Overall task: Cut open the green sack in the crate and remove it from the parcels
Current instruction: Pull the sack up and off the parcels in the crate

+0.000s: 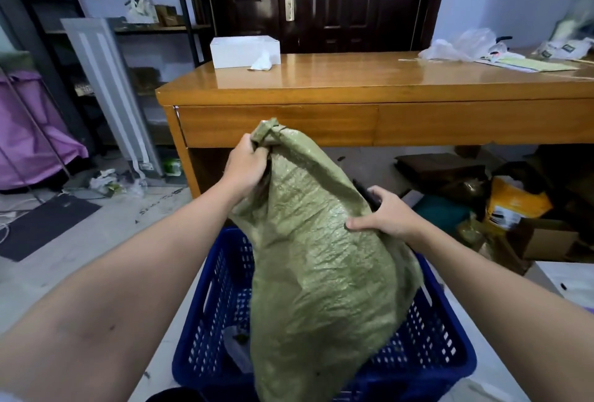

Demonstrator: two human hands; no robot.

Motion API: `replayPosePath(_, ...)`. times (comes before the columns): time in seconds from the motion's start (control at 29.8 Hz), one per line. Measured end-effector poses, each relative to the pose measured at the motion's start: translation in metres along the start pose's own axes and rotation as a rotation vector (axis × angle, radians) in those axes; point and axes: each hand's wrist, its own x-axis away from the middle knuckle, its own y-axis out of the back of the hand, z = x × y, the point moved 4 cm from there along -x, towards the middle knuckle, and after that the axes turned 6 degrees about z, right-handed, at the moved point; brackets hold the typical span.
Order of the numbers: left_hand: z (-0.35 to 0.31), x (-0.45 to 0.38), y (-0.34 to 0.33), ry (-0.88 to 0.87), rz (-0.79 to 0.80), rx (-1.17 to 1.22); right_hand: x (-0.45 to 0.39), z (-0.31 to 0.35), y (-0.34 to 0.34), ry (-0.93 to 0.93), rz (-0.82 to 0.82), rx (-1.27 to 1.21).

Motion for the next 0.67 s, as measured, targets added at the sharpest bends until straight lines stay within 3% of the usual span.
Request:
replayPosePath(0.1, -0.010, -0.001, -0.004, -0.063, -0.028, -0.067, -0.011, -0.015, -0.019, -0.069, 0.082, 0.048)
replayPosePath(0.2, -0.012, 0.006, -0.007, -0.134, -0.025, -0.202, -0.021, -0.023, -0.025, -0.174, -0.130, 0.075)
replayPosePath(0.3, -0.012, 0.017, -0.003, -0.196, -0.052, -0.316, -0.024, -0.022, -0.022, -0.245, -0.286, -0.114)
replayPosePath(0.4, -0.009, 0.025, -0.002, -0.201, 0.062, -0.236, -0.027, -0.020, -0.015, -0.294, -0.385, -0.229)
replayPosePath(0.5, -0.004, 0.031, -0.009, -0.131, 0.211, -0.233, -0.026, -0.016, -0.009, -0.333, -0.420, -0.188)
replayPosePath(0.67, 0.002, 0.029, -0.020, -0.054, 0.248, -0.550, -0.022, -0.017, -0.004, -0.264, -0.478, -0.215)
